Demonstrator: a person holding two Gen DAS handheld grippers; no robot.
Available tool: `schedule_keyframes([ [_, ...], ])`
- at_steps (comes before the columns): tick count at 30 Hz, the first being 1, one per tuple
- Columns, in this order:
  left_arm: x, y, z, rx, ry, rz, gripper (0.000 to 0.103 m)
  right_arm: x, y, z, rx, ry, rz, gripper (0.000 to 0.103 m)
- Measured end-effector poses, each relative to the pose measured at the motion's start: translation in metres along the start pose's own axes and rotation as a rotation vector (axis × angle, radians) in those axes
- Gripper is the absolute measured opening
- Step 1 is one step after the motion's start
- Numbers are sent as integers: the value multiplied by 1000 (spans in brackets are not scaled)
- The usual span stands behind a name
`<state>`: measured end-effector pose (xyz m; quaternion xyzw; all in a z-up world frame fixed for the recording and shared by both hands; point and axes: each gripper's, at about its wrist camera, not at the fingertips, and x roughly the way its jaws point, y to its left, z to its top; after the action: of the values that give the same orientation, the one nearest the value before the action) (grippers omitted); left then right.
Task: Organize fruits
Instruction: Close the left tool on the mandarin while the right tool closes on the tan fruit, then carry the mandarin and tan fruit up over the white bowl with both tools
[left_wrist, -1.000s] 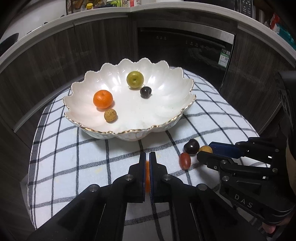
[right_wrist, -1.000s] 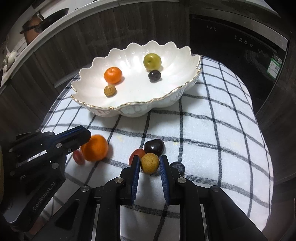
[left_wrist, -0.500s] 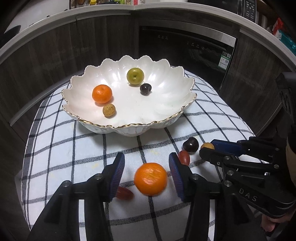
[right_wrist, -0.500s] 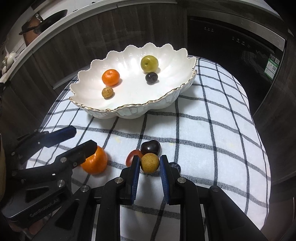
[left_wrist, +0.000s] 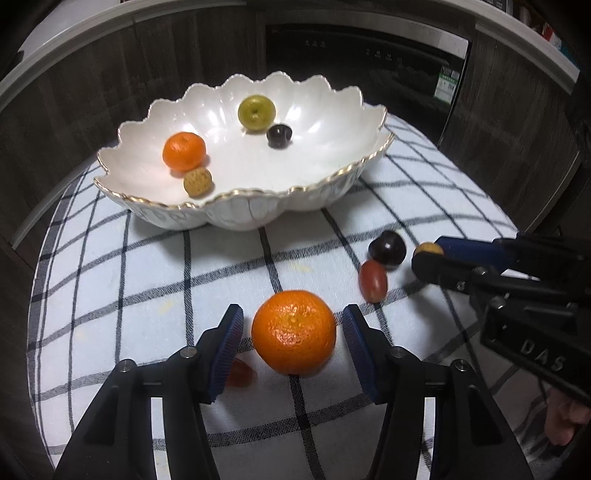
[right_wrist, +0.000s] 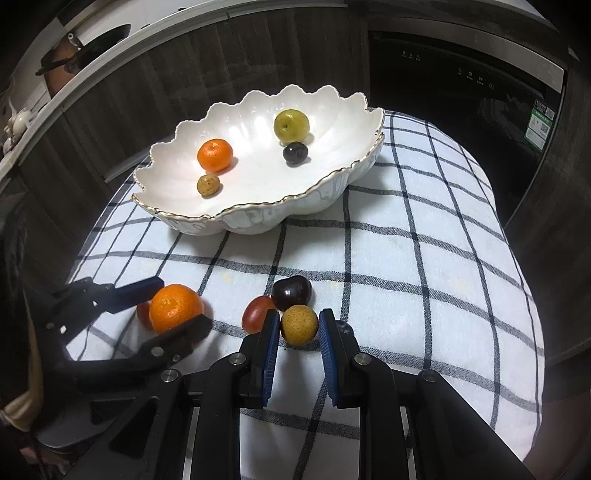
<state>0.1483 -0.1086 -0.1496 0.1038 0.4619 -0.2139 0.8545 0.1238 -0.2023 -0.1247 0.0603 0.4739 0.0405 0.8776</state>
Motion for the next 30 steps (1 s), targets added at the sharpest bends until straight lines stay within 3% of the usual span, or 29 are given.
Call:
schedule_keyframes([
  [1,2,0,0,-1,6,-1,43,1,0,0,2,1,2,23],
  [12,-10,1,2,-3,-19,0,40,2,-2,0,14,3,9,23],
  [30,-60,10,38,-27,-116,29,40,-31,7,28,-5,-71,21,23],
])
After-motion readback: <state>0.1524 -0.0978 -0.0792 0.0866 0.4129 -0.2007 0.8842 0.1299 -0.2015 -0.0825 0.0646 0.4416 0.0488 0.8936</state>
